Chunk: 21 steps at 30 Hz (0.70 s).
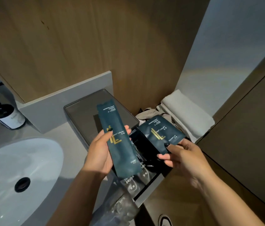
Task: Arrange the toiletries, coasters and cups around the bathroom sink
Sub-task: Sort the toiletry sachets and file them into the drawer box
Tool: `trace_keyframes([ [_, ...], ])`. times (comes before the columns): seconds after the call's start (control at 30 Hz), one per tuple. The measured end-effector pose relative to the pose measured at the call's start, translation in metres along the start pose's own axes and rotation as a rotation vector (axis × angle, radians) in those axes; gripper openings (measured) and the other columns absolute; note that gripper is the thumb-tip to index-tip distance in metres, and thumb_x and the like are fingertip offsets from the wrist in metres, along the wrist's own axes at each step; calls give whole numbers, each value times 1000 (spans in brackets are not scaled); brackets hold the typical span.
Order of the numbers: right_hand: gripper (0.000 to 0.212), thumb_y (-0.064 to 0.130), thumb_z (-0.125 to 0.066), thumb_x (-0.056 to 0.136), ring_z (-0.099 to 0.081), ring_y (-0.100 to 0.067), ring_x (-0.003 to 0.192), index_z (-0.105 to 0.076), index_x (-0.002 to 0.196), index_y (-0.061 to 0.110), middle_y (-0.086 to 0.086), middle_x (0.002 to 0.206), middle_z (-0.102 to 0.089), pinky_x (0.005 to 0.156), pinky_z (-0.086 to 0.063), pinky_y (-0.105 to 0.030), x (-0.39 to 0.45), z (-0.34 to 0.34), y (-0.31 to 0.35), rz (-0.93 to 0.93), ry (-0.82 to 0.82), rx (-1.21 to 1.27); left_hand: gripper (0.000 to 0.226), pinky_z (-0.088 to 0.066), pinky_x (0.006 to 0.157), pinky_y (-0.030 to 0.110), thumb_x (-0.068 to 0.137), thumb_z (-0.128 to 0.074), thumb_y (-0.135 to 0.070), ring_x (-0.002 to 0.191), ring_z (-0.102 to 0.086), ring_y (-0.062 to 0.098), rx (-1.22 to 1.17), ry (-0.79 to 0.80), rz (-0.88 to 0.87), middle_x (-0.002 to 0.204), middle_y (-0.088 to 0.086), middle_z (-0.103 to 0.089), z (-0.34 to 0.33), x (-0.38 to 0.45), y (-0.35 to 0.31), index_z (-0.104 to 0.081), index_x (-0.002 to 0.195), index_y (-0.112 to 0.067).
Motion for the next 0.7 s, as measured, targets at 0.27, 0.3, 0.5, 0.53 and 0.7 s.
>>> trace_keyframes([
  [0.27, 14, 1, -54, 94, -71, -21, 65, -56, 90, 14, 4, 53, -65, 47, -54, -17, 28, 19, 26, 42, 225, -20, 33, -58, 82, 38, 91, -46, 10, 103, -69, 27, 234, -130, -243, 111, 16, -71, -31, -7, 32, -56, 120, -3],
  [0.3, 13, 1, -54, 94, -71, -20, 65, -57, 93, 14, 3, 56, -66, 48, -54, -18, 31, 24, 28, 52, 252, -45, 34, -59, 81, 37, 90, -47, 12, 101, -70, 27, 246, -151, -265, 110, 16, -71, -35, -9, 37, -56, 120, -1],
  [0.5, 20, 4, -55, 93, -74, -21, 68, -62, 103, 19, -8, 85, -75, 52, -56, -20, 49, 66, 41, 64, 309, -114, 25, -58, 78, 39, 91, -60, -2, 85, -73, 24, 455, -438, -280, 96, 10, -76, -45, -15, 71, -65, 115, -8],
  [0.53, 19, 4, -55, 93, -74, -22, 70, -62, 104, 19, -10, 89, -76, 53, -56, -21, 51, 72, 43, 54, 312, -119, 23, -59, 67, 33, 91, -60, -4, 78, -73, 23, 461, -462, -248, 93, 10, -76, -46, -19, 76, -66, 113, -10],
  [0.7, 18, 6, -54, 95, -74, -24, 76, -61, 110, 15, -5, 83, -76, 52, -55, -21, 62, 92, 53, 48, 364, -160, 19, -54, 51, 26, 91, -59, -4, 61, -70, 20, 466, -534, -159, 81, 14, -75, -44, -40, 93, -69, 107, -8],
])
Point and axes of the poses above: each hand's wrist, its own x-axis towards the middle knuckle, its own z-axis out of the back of the hand, y = z × x, the point moved 2 cm from there along x, towards the middle knuckle
